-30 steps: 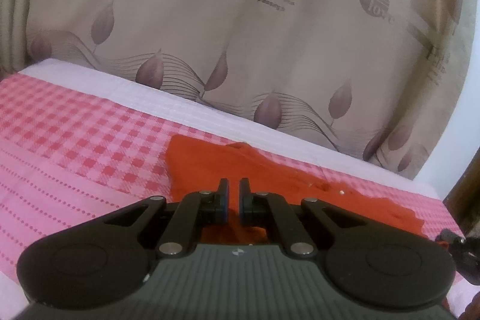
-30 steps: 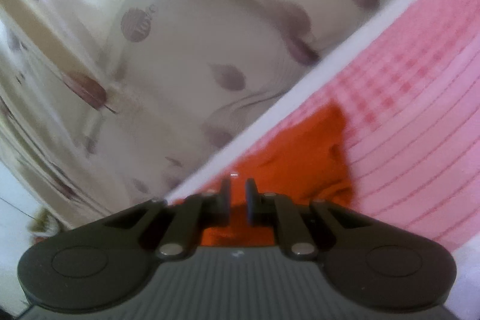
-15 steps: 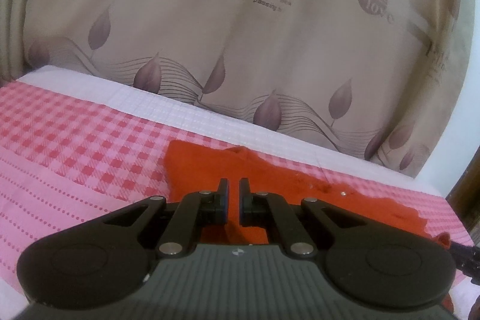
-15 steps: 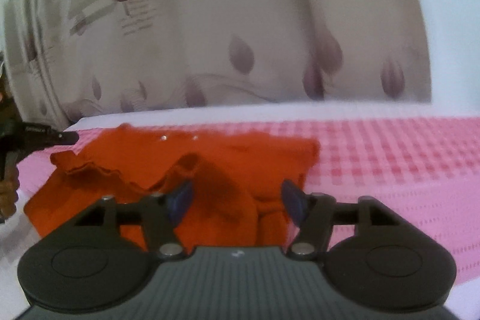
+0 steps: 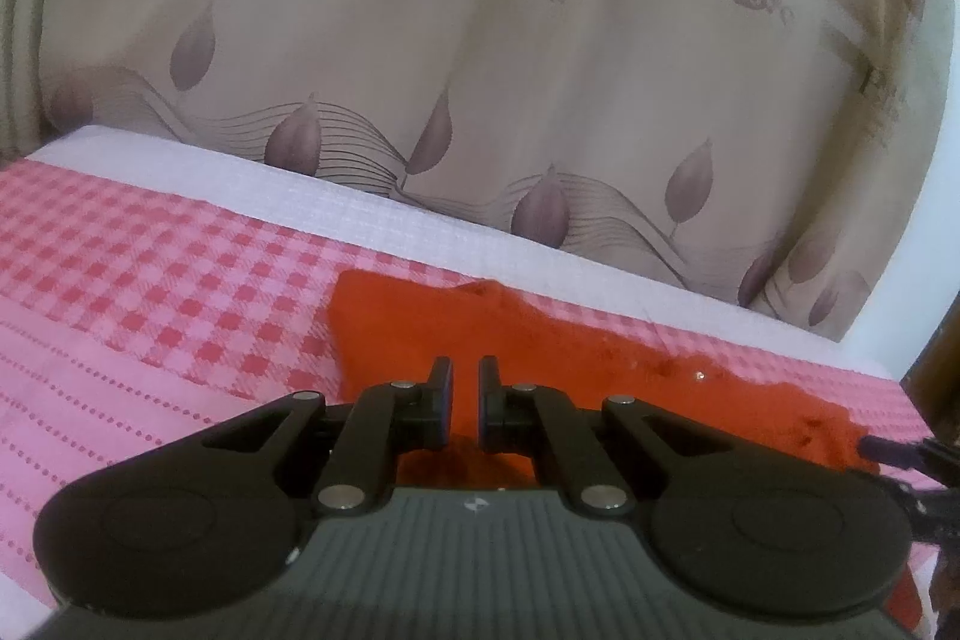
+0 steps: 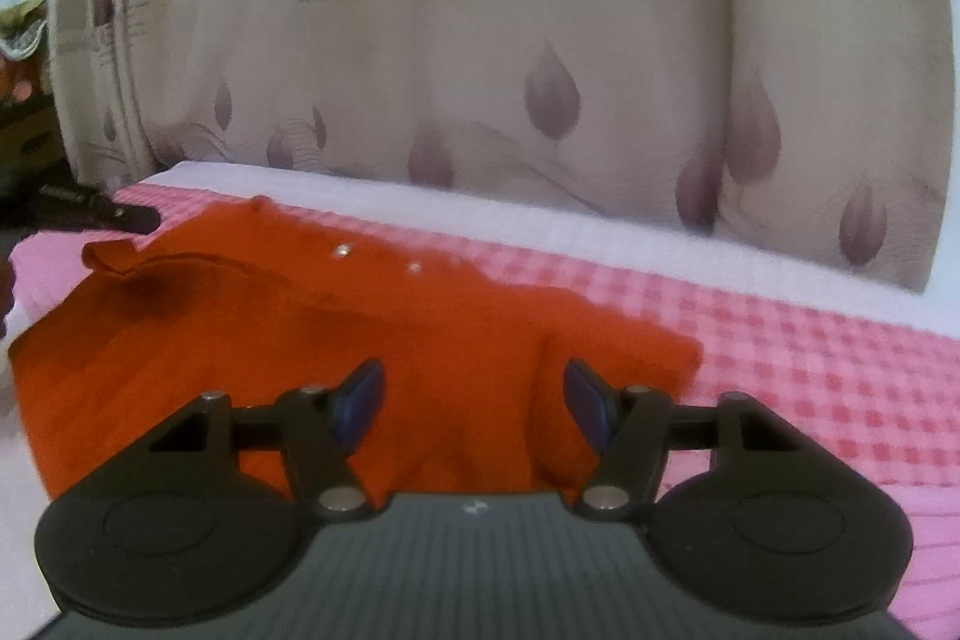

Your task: Fold small clothes

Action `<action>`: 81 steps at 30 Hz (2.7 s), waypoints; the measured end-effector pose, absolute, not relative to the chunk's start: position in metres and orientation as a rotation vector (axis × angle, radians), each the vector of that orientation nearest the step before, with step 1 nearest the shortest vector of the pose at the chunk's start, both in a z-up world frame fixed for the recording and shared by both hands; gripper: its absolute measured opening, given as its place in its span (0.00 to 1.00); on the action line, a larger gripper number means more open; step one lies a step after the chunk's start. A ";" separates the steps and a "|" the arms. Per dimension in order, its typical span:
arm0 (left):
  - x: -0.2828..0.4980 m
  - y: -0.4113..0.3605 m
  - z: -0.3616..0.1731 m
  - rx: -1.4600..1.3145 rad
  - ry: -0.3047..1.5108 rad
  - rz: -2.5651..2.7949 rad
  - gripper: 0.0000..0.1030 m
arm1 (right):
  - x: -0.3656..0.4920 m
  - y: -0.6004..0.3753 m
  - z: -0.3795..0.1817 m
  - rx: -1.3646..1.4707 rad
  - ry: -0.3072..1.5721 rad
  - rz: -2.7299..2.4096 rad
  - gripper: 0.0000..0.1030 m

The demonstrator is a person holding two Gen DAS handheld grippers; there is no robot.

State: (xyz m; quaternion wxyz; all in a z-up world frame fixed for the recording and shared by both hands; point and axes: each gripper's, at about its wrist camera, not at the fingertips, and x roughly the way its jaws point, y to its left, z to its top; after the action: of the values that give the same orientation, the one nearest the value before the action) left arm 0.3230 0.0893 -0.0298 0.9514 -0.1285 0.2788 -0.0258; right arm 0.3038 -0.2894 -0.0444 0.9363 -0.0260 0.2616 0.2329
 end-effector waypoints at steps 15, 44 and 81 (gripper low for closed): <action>0.313 0.120 -0.013 -0.160 0.479 -0.133 0.80 | 0.318 -0.306 -0.063 0.159 0.575 0.472 0.09; 0.335 0.093 -0.005 -0.108 0.433 -0.057 0.00 | 0.321 -0.312 -0.033 0.225 0.471 0.454 0.07; 0.364 0.076 -0.023 -0.043 0.478 -0.091 0.05 | 0.339 -0.332 -0.049 0.326 0.430 0.380 0.07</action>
State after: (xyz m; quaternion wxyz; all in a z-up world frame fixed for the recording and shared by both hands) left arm 0.3636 0.0759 -0.0226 0.9703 -0.0211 0.2367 -0.0452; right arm 0.3389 -0.3315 -0.0494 0.9459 0.1603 0.2112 0.1868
